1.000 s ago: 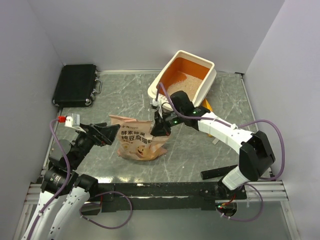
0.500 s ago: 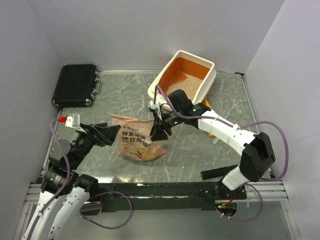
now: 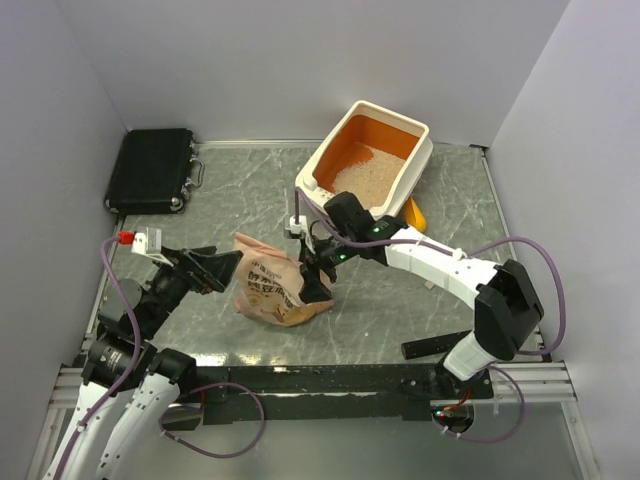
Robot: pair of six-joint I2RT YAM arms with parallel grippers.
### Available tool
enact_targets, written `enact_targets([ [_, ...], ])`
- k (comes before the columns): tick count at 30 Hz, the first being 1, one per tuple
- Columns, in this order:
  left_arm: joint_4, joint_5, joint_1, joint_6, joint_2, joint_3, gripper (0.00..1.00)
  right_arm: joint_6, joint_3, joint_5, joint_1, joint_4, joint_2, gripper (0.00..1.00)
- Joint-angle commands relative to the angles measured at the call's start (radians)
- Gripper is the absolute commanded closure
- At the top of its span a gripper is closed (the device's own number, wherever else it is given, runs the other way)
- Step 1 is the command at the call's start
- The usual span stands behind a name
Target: Fill the litter box with clean litter
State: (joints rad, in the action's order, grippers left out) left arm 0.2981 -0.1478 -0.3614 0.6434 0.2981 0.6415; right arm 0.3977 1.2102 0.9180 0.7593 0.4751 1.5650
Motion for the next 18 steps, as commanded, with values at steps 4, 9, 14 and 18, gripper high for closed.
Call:
enact_targets([
  [4,-0.034,-0.035,-0.002,-0.001,0.013,-0.003,0.03,-0.048,-0.072,-0.134,0.018,-0.092,-0.152,0.0],
  [9,-0.037,-0.041,-0.002,0.001,0.012,-0.006,0.03,-0.085,-0.081,-0.237,0.02,-0.109,-0.275,0.0],
  [14,-0.037,-0.044,-0.002,0.001,0.013,-0.005,0.03,-0.135,-0.084,-0.469,0.018,-0.084,-0.397,0.0],
  [18,-0.047,-0.058,-0.002,0.001,0.013,-0.006,0.03,-0.254,-0.124,-0.866,-0.015,-0.044,-0.444,0.0],
])
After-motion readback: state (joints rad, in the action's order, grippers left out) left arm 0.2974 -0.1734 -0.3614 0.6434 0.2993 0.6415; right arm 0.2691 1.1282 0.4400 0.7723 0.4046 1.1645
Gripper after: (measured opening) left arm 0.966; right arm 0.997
